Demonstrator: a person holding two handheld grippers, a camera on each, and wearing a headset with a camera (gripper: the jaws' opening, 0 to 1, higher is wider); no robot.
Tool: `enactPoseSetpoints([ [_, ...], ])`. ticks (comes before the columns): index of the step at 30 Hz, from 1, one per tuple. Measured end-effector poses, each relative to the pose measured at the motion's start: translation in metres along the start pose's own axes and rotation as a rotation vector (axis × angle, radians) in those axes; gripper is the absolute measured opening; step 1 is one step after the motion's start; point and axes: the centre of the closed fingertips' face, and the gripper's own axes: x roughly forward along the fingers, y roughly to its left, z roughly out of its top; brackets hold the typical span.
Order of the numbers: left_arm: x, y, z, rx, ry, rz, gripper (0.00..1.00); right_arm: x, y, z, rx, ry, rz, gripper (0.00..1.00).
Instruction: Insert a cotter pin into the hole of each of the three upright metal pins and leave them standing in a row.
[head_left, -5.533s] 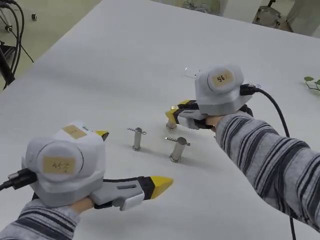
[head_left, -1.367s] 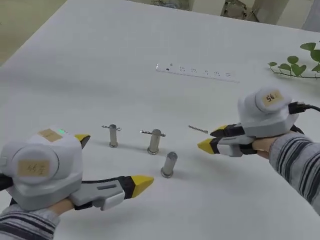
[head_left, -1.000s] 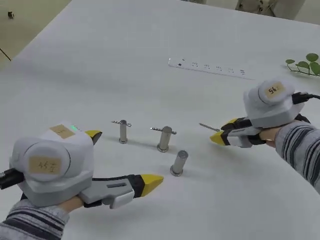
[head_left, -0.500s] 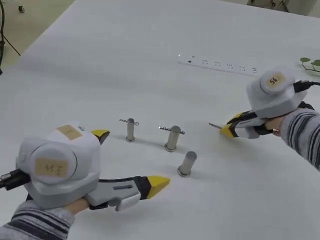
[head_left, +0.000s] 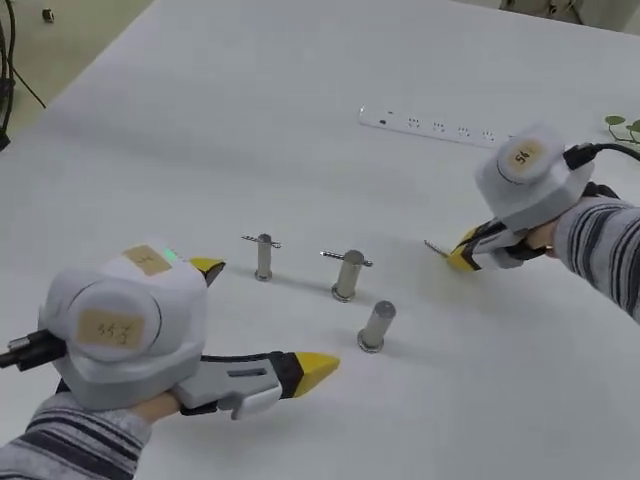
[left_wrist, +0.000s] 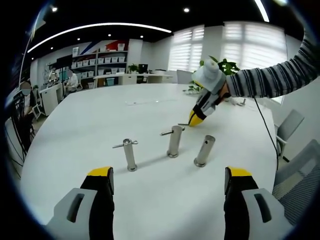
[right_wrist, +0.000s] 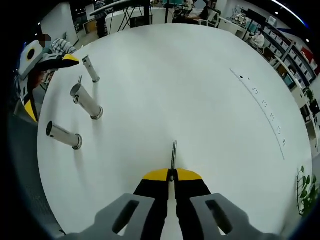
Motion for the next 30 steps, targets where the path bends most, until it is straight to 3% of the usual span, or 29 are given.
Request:
enactPoseSetpoints([
  [5,-0.001,-0.004,-0.002,-0.02,0.015,-0.022,0.86,0.0,0.001,-0.002,-0.027,0.023,-0.025,0.0],
  [8,-0.002,-0.005,-0.002,0.0,0.021,-0.019,0.86,-0.004,0.003,-0.004,-0.068,0.037,-0.039,0.0],
  [17,-0.006,-0.017,0.011,0.01,0.007,-0.051,0.82,-0.02,0.012,-0.002,-0.087,-0.004,-0.058,0.0],
  [30,-0.011,-0.051,0.022,-0.023,-0.002,-0.141,0.7,-0.058,0.06,-0.003,-0.123,-0.077,-0.064,0.0],
])
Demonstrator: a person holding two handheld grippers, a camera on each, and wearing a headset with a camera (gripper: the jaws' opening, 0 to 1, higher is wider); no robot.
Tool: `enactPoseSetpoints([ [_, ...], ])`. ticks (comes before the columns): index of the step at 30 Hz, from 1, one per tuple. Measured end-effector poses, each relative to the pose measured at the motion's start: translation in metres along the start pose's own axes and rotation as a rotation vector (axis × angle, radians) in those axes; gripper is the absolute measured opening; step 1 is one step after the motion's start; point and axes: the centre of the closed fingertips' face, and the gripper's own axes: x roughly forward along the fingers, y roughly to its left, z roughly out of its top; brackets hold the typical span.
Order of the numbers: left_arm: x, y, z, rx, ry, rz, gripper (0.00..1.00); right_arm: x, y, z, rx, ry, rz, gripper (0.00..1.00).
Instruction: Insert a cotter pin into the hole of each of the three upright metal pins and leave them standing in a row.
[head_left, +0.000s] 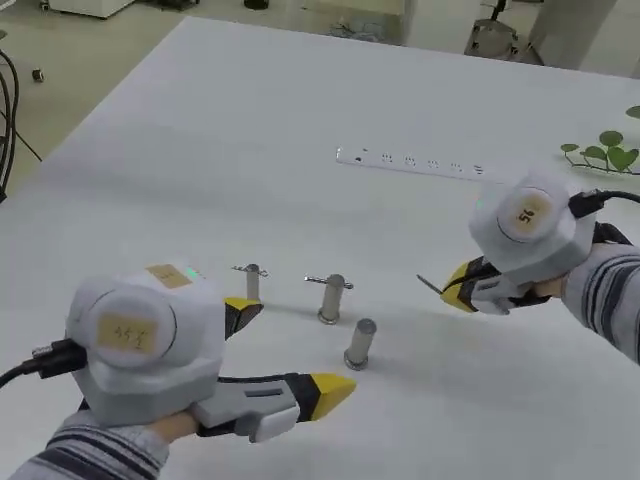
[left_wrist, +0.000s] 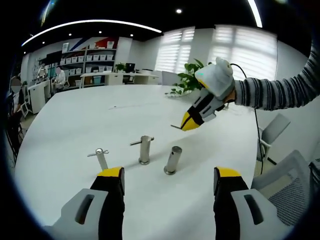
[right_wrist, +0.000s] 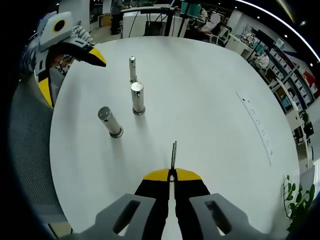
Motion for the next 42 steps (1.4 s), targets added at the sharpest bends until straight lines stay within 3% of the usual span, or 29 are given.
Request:
enactPoseSetpoints([
  [7,-0.004,-0.012,0.003,-0.013,-0.007,-0.03,0.62,-0.013,0.025,0.005,-0.054,-0.037,0.003,0.0],
  [17,-0.006,-0.027,0.001,-0.069,-0.002,-0.078,0.5,-0.024,0.059,0.019,-0.167,-0.12,0.058,0.0],
  [27,-0.005,-0.032,-0.001,-0.124,0.006,-0.096,0.36,-0.028,0.092,0.037,-0.314,-0.214,0.08,0.0],
  [32,-0.003,-0.035,-0.002,-0.179,0.001,-0.11,0.29,-0.029,0.11,0.046,-0.383,-0.246,0.1,0.0],
  [42,-0.002,-0.044,0.004,-0.275,-0.04,-0.149,0.12,-0.036,0.124,0.062,-0.454,-0.303,0.089,0.0],
])
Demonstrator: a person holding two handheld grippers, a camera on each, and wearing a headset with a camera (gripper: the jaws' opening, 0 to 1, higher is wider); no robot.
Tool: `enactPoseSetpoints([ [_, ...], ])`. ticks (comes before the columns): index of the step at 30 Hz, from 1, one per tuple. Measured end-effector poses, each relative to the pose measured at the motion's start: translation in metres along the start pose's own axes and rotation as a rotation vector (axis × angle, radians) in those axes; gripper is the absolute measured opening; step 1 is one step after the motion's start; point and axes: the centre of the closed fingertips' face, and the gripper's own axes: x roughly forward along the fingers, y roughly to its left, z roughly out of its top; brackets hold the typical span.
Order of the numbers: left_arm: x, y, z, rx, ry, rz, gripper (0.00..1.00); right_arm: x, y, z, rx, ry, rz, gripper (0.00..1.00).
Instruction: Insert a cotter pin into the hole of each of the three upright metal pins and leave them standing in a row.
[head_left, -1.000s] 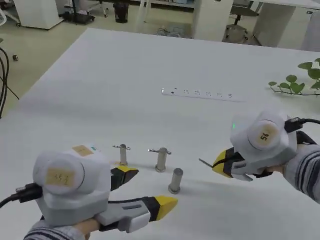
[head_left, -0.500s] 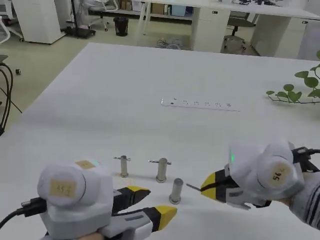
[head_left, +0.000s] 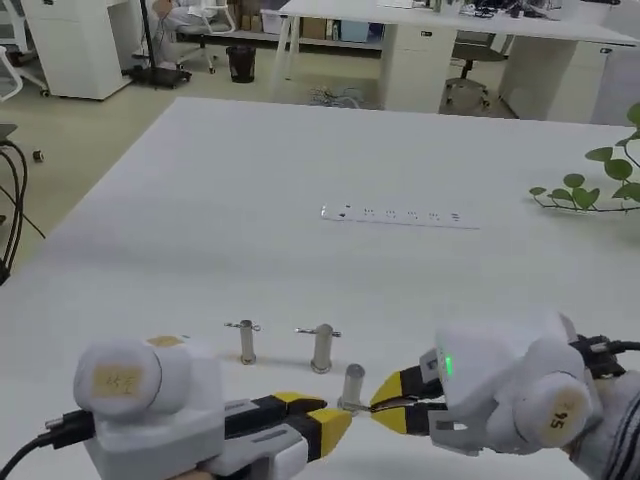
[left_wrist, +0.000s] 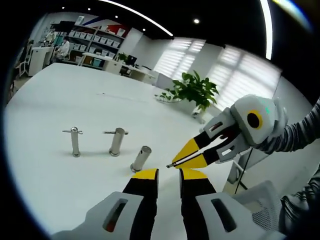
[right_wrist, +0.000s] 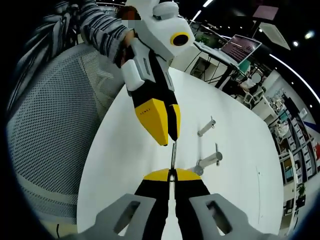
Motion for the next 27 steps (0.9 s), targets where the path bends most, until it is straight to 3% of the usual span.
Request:
enactPoseSetpoints([
  [7,0.001,-0.003,0.002,-0.065,-0.029,-0.021,0.07,0.0,0.003,0.008,-0.044,-0.013,0.004,0.0],
  [12,0.001,-0.004,-0.001,-0.096,-0.019,-0.029,0.0,0.002,0.006,0.012,-0.064,-0.018,0.01,0.0],
  [16,0.001,-0.003,-0.001,-0.112,-0.026,-0.031,0.0,0.002,0.006,0.014,-0.064,-0.021,0.009,0.0],
  [21,0.001,-0.005,-0.002,-0.111,-0.022,-0.043,0.0,0.002,0.006,0.014,-0.05,-0.024,0.008,0.0],
  [27,0.002,-0.007,-0.003,-0.052,-0.017,-0.058,0.0,0.001,0.003,0.014,-0.033,-0.023,0.003,0.0],
])
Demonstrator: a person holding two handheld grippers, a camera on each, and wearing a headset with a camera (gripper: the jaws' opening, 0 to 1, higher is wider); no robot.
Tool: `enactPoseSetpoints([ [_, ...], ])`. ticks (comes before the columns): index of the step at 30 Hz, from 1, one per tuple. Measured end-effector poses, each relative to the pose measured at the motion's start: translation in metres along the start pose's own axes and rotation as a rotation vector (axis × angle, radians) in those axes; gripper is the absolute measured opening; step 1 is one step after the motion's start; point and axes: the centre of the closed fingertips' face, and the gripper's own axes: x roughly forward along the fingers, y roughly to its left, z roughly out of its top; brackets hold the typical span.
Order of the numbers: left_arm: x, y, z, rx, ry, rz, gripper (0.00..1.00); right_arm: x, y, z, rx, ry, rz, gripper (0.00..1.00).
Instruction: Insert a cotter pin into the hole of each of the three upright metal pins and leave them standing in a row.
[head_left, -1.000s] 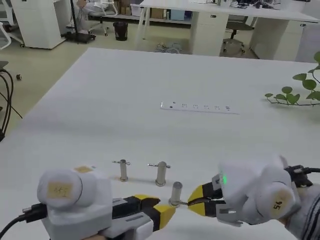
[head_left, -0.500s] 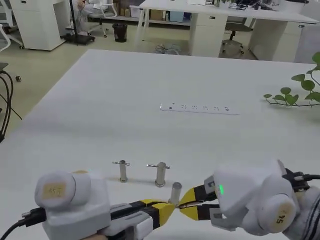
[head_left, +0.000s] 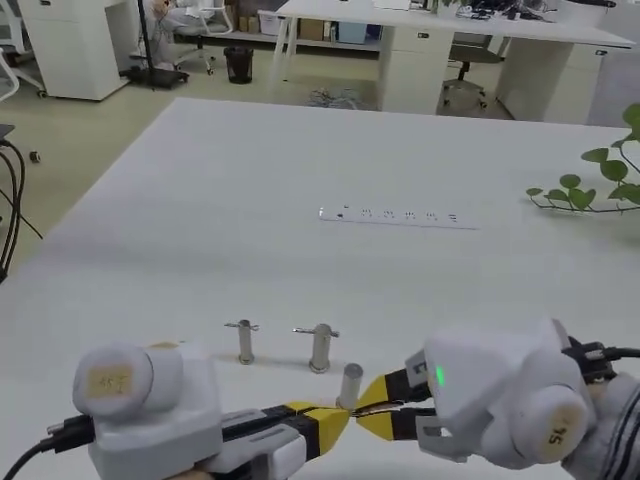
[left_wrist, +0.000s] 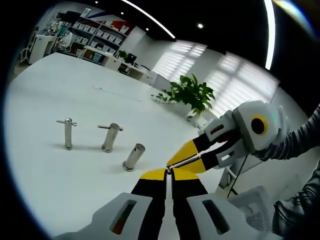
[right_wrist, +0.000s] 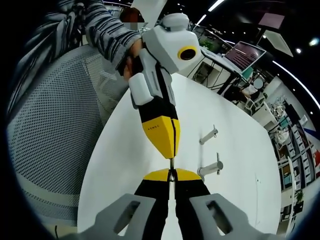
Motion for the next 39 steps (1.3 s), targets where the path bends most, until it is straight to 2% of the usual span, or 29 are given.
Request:
enactPoseSetpoints([
  [3,0.0,0.0,0.0,0.033,0.004,-0.005,0.0,0.0,-0.001,0.0,0.024,-0.005,0.009,0.0],
  [5,0.0,-0.001,0.001,0.08,0.003,-0.008,0.0,0.0,-0.001,0.0,0.03,-0.007,0.008,0.0],
  [9,-0.002,-0.003,0.0,0.174,0.027,-0.029,0.0,0.0,-0.001,-0.005,0.072,-0.005,0.027,0.0],
  [12,-0.004,-0.006,0.0,0.241,0.028,-0.06,0.0,-0.001,0.0,-0.008,0.127,-0.017,0.052,0.01],
  [14,-0.005,-0.01,0.001,0.268,0.022,-0.09,0.0,-0.002,0.003,-0.008,0.178,-0.036,0.076,0.02],
  [17,-0.006,-0.014,-0.002,0.319,0.039,-0.123,0.0,-0.004,0.008,-0.007,0.253,-0.067,0.122,0.01],
  [20,-0.006,-0.016,-0.003,0.314,0.04,-0.142,0.0,-0.007,0.009,-0.006,0.283,-0.081,0.136,0.02],
  [23,-0.008,-0.02,-0.005,0.35,0.051,-0.177,0.0,-0.008,0.014,-0.005,0.281,-0.086,0.155,0.02],
  [31,-0.011,-0.026,-0.015,0.39,0.091,-0.228,0.0,-0.011,0.03,-0.001,0.262,-0.084,0.233,0.0],
  [34,-0.012,-0.023,-0.02,0.42,0.107,-0.215,0.0,-0.012,0.032,0.001,0.215,-0.084,0.23,0.0],
  [37,-0.012,-0.021,-0.021,0.422,0.109,-0.203,0.0,-0.01,0.032,0.001,0.187,-0.073,0.226,0.0],
  [39,-0.012,-0.018,-0.02,0.439,0.103,-0.176,0.0,-0.009,0.033,0.001,0.173,-0.066,0.222,0.0],
])
